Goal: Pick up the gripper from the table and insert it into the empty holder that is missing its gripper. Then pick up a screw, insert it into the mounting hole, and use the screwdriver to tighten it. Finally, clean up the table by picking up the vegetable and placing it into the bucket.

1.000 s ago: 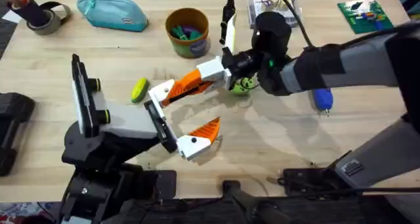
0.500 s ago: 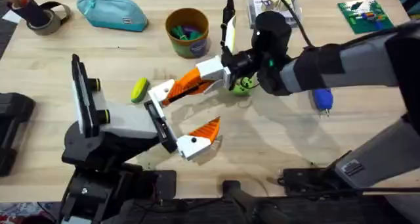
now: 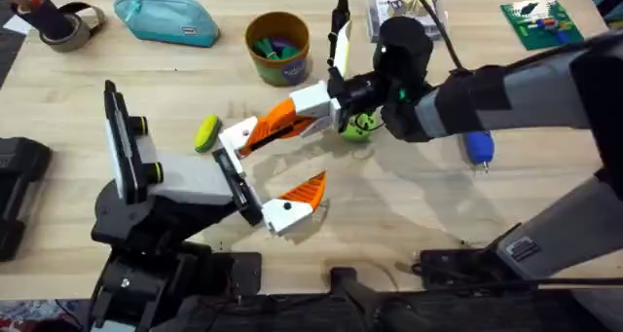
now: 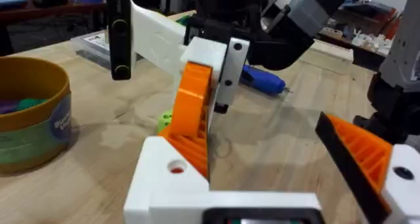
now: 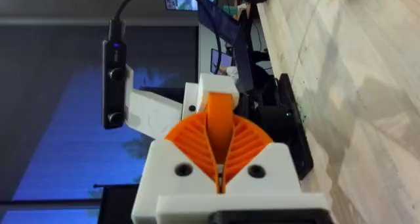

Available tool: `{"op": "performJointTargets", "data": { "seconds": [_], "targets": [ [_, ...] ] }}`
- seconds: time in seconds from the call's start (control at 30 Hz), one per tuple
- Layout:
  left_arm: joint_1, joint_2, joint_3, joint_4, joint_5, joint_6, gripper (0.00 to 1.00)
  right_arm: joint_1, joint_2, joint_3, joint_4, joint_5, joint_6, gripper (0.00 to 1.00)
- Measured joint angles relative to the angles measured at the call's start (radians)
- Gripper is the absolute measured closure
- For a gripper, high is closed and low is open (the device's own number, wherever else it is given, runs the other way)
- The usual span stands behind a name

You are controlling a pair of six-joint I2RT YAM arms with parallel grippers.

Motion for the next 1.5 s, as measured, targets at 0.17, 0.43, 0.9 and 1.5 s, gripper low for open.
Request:
{"op": "performJointTargets", "data": {
  "seconds": [0.17, 0.43, 0.9, 1.5],
  "targets": [
    [0.000, 0.000, 0.000, 0.000, -0.006, 0.001, 0.010, 0.005, 0.000, 0.000, 0.003, 0.007, 0.008, 0.981],
    [0.004, 0.000, 0.000, 0.001, -0.010, 0.001, 0.010, 0.019, 0.000, 0.000, 0.006, 0.015, 0.023, 0.981],
    [0.004, 0.000, 0.000, 0.001, -0.007, 0.001, 0.010, 0.018, 0.000, 0.000, 0.006, 0.008, 0.023, 0.981],
    [0.002, 0.000, 0.000, 0.000, 0.015, 0.002, 0.010, 0.020, 0.000, 0.000, 0.004, 0.010, 0.020, 0.032]
  ]
}}
